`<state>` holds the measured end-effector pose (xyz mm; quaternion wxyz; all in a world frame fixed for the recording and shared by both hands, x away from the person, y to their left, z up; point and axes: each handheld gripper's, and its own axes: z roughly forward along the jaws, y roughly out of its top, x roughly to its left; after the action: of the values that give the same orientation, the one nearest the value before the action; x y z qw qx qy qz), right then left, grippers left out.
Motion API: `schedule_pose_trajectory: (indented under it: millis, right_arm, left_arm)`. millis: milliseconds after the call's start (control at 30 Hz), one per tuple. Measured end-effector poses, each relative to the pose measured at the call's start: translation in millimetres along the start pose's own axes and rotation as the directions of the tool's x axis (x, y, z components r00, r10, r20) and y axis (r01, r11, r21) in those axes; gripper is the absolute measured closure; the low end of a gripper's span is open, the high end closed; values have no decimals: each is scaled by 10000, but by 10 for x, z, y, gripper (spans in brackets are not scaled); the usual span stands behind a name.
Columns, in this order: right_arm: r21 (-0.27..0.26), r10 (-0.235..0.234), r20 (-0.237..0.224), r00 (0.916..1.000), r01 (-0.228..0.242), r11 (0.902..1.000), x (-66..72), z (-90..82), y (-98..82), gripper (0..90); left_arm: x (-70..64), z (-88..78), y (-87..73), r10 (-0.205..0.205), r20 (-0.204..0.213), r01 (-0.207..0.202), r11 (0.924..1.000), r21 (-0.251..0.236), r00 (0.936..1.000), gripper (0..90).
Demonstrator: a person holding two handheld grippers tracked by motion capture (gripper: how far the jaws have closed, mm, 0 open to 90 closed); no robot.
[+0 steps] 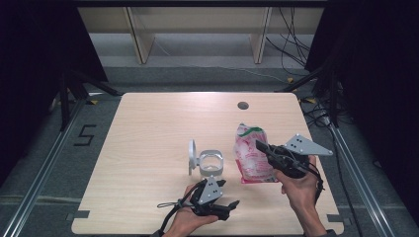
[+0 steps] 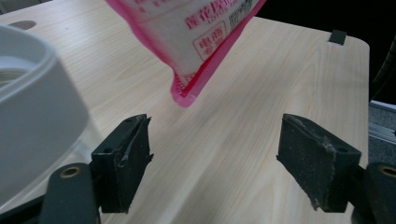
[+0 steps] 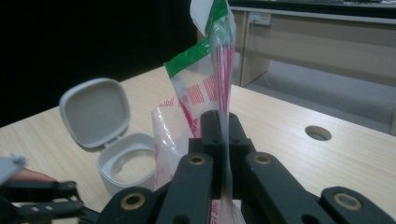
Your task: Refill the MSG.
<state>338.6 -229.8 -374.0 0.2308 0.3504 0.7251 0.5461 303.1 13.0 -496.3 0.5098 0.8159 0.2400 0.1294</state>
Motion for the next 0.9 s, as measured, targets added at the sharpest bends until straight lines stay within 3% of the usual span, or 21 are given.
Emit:
schedule_pose_trajectory:
  millis: [100,133,200,300,367,400,433,467,533,567,600,633,667,700,733,767,800,867,900]
  right_arm:
    - [-293,-307,-197,9993,302,9991,30,-7,44,900]
    - [-243,-110,-261,9996,104,9996,59,-21,53,900]
    - [-307,-278,-299,9992,269,9992,74,-38,79,900]
    - [-362,-330,-383,9987,316,9988,135,-78,118,900]
    - [-313,-244,-423,9988,230,9992,162,-112,148,900]
    - [-353,-264,-495,9984,247,9991,165,-127,164,900]
    - [-484,-256,-571,9980,228,9986,176,-140,181,900]
    - [-409,-51,-619,9981,26,9992,207,-159,189,900]
    - [-461,-170,-680,9975,139,9988,241,-176,212,900]
    - [-564,-530,-636,9966,495,9972,241,-173,227,900]
    - [-477,-431,-600,9973,403,9980,261,-175,232,900]
    - [-533,-635,-705,9955,598,9968,262,-160,241,900]
    - [-403,-372,-642,9972,346,9986,296,-160,241,900]
    - [-523,-582,-832,9948,539,9972,288,-135,240,900]
    - [-385,-355,-852,9957,323,9987,306,-134,233,900]
    - [-481,-435,-815,9957,396,9981,302,-110,224,900]
    - [-534,-452,-889,9950,405,9978,298,-91,218,900]
    - [-492,-258,-929,9953,213,9986,326,-64,208,900]
    - [-568,-434,-927,9947,383,9977,326,-40,214,900]
  left_arm:
    - [4,64,19,123,-124,-121,9999,92,9998,227]
    - [-16,82,30,-99,-164,99,10000,-9,9998,227]
    - [-29,132,55,6,-256,-7,10000,-50,9997,226]
    - [-35,191,69,-227,-369,227,9997,-17,9991,225]
    - [-22,228,74,-55,-485,59,9999,91,9988,228]
    - [-34,264,73,-354,-450,348,9993,-156,9984,230]
    - [-19,264,79,-230,-605,231,9997,-4,9979,236]
    - [-14,277,83,-314,-606,312,9995,-44,9977,241]
    - [-2,297,92,-579,-643,566,9981,-227,9962,253]
    - [9,309,94,-560,-561,546,9982,-264,9969,269]
    - [13,315,102,-544,-601,532,9983,-218,9967,287]
    - [22,325,107,-539,-603,520,9981,-331,9967,303]
    - [25,327,110,-549,-622,519,9974,-491,9966,321]
    - [29,329,112,-528,-449,501,9970,-598,9976,378]
    - [20,332,113,-534,-351,507,9960,-735,9980,419]
    - [12,339,113,-472,-274,446,9950,-893,9985,497]
    - [2,339,117,-439,-385,403,9952,-897,9983,570]
    - [8,325,132,-979,-412,934,9906,-999,9943,611]
    - [13,319,133,-1127,-274,1089,9876,-1134,9933,646]
